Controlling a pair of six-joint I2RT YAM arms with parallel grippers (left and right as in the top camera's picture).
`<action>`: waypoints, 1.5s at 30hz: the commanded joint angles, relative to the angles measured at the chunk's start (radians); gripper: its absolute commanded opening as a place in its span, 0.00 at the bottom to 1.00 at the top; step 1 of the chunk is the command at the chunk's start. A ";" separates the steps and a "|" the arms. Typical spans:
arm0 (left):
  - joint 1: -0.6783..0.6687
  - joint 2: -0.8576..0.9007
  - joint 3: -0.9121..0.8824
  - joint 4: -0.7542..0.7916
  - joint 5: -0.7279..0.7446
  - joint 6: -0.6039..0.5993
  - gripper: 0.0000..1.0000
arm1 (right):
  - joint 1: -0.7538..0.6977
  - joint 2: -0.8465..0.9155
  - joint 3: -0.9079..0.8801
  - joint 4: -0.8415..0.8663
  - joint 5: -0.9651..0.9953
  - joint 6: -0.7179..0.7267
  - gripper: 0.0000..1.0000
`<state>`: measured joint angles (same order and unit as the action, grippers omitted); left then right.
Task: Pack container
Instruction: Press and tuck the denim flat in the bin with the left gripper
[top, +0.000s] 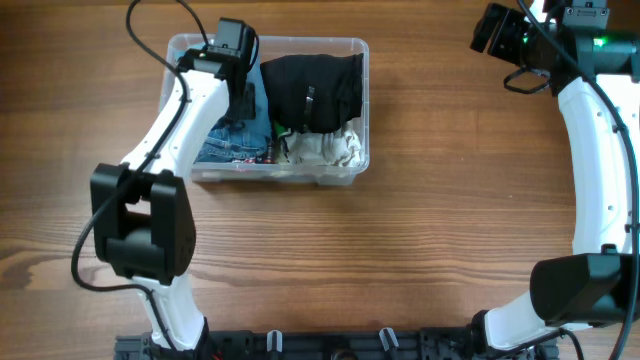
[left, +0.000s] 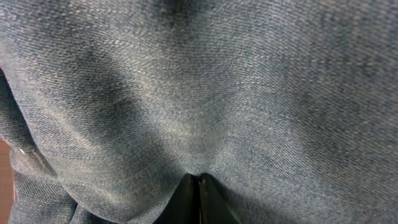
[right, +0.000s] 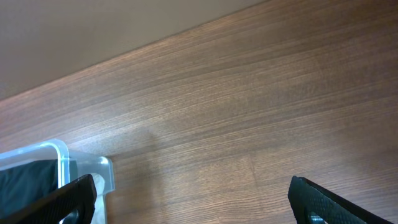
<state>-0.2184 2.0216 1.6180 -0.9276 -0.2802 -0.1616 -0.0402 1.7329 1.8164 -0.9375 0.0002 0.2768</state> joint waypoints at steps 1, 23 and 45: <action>0.016 0.163 -0.073 0.012 0.032 -0.003 0.04 | 0.002 -0.001 0.008 0.003 -0.008 0.014 1.00; 0.089 -0.284 -0.145 -0.266 0.036 -0.165 0.04 | 0.002 -0.001 0.008 0.003 -0.008 0.014 1.00; 0.070 -0.284 -0.138 -0.033 0.021 -0.156 0.10 | 0.002 -0.001 0.008 0.003 -0.008 0.014 1.00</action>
<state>-0.0757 1.8217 1.4075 -0.9791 -0.2653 -0.3126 -0.0402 1.7329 1.8164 -0.9375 0.0002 0.2768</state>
